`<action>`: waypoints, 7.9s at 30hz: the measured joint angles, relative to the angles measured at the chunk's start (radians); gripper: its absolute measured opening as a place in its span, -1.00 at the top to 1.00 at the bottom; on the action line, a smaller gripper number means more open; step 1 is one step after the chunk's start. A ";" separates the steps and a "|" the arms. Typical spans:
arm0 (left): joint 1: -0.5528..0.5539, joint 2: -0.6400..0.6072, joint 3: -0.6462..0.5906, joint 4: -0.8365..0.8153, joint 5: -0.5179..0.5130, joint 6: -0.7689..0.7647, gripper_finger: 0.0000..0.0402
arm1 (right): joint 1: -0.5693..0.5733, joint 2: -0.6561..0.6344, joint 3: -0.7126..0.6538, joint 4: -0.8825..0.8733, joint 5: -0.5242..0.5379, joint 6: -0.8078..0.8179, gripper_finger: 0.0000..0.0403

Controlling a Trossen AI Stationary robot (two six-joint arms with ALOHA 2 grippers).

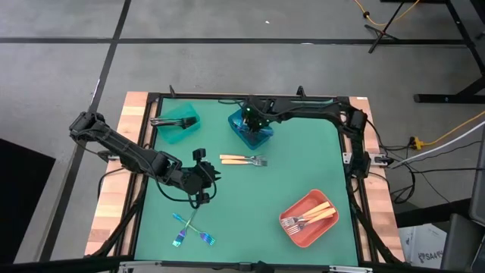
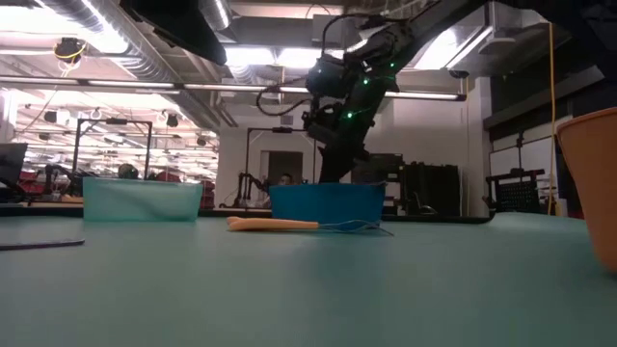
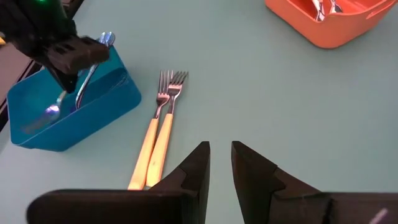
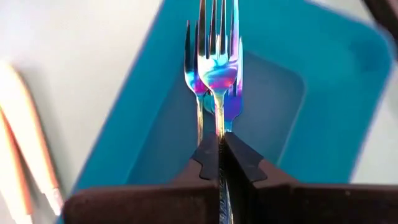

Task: Sort silverware by color (type)
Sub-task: Put the purple fork into the blue bin

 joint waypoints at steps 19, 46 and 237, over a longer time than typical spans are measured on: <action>0.000 0.000 0.000 0.000 0.038 -0.029 0.70 | 0.000 0.044 0.000 -0.002 0.000 0.000 0.56; -0.139 0.000 0.000 -0.059 0.411 -0.801 0.70 | 0.134 -0.256 0.000 -0.193 0.133 -0.052 0.56; 0.181 0.417 0.317 0.267 -0.392 1.074 0.95 | 0.308 -0.425 0.000 -0.328 -0.294 0.368 0.56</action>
